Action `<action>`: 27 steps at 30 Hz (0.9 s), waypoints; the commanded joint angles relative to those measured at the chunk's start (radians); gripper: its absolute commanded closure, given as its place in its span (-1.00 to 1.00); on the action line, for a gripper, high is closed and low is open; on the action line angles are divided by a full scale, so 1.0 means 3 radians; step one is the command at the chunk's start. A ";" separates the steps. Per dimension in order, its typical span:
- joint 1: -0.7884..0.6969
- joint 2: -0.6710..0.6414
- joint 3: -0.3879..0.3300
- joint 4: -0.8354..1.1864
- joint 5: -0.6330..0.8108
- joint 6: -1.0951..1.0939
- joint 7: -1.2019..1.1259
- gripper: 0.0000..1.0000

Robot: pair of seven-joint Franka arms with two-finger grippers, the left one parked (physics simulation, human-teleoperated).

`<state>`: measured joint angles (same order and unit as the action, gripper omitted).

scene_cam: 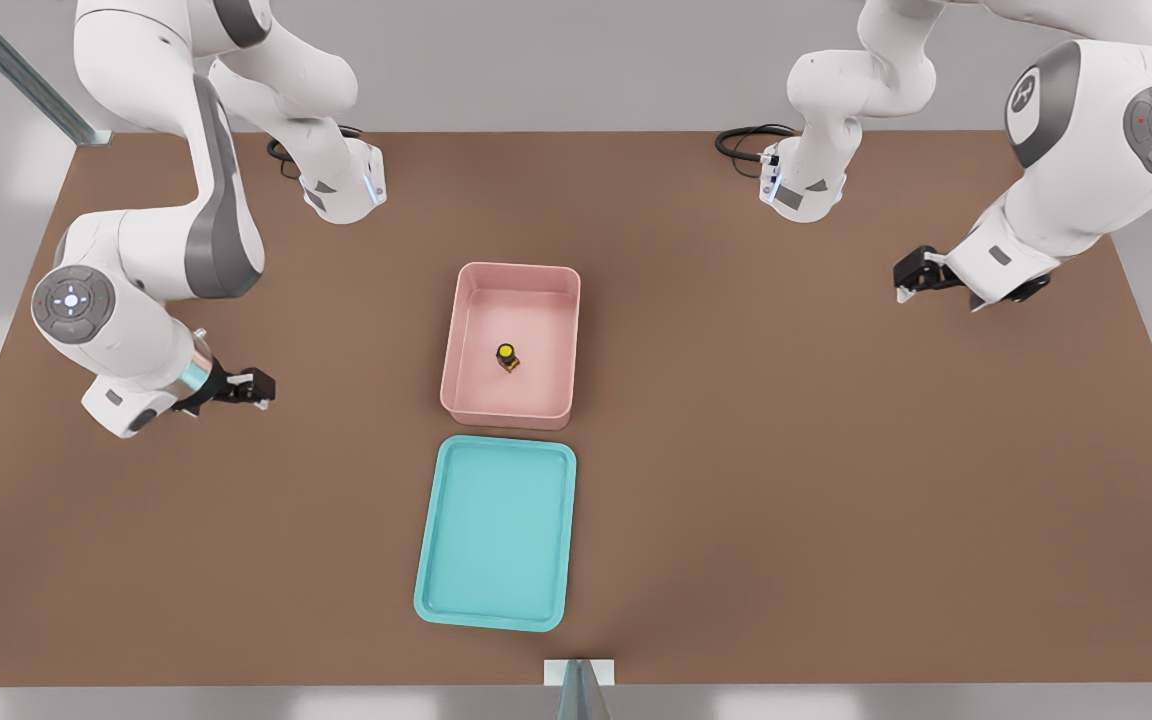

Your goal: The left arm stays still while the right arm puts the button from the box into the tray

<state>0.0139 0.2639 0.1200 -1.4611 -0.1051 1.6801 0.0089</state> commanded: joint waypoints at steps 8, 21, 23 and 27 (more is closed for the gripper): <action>0.0419 0.0005 0.1210 -0.1183 -0.0243 0.1236 0.0389 -1.00; 0.0869 0.0644 0.1252 -0.1598 -0.0560 0.2156 0.1003 -1.00; 0.0853 0.0537 0.1160 -0.1863 -0.0841 0.2442 0.1003 -1.00; 0.0864 0.0378 0.1047 -0.2130 -0.0841 0.2826 0.1018 -1.00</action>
<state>0.2710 0.3835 0.4381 -2.0900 -0.3345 2.4069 0.2006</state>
